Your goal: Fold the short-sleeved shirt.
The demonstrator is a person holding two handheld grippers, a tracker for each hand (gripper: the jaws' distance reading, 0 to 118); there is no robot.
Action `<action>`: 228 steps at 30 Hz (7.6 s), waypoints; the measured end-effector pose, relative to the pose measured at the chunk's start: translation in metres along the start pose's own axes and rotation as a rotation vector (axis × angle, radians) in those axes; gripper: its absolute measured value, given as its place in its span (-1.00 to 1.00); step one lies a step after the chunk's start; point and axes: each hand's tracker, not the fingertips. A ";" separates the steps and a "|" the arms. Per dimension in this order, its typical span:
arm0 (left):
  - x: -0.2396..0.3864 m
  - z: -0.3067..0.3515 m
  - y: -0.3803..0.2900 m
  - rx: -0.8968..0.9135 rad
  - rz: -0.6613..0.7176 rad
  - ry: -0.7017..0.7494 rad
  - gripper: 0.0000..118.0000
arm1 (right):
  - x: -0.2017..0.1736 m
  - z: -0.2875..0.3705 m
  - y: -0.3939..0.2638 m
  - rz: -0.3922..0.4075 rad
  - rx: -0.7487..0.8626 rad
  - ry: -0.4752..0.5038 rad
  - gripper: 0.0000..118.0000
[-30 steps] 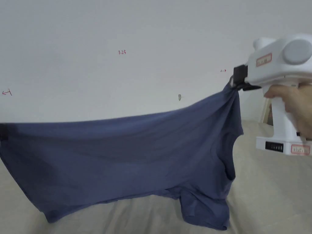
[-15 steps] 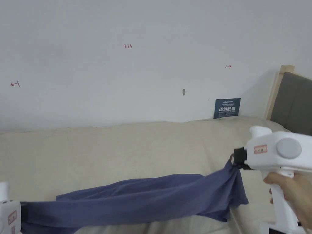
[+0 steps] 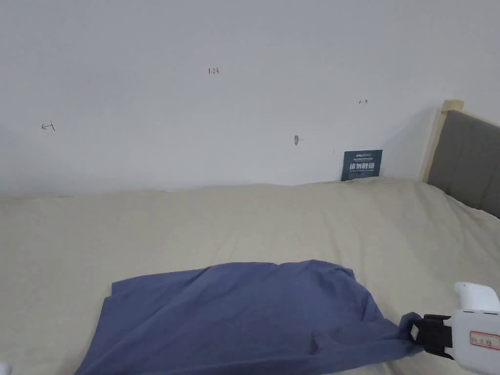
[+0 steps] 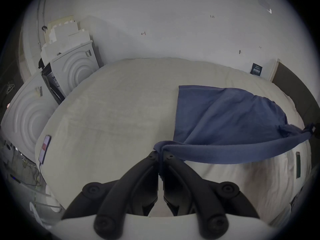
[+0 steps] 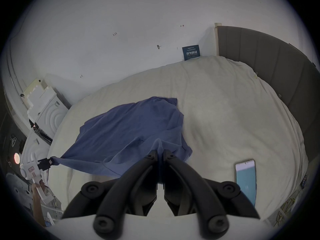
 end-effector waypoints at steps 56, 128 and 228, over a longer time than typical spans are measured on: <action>-0.045 0.134 -0.193 -0.092 -0.035 -0.050 -0.59 | -0.064 0.087 -0.221 0.054 -0.080 0.126 -0.89; -0.069 0.066 -0.134 -0.200 0.075 -0.227 -1.00 | 0.026 0.028 -0.223 0.053 -0.355 -0.122 -0.88; -0.001 -0.013 -0.125 -0.212 -0.131 -0.129 -0.84 | -0.033 0.020 -0.199 0.078 -0.246 0.005 -0.90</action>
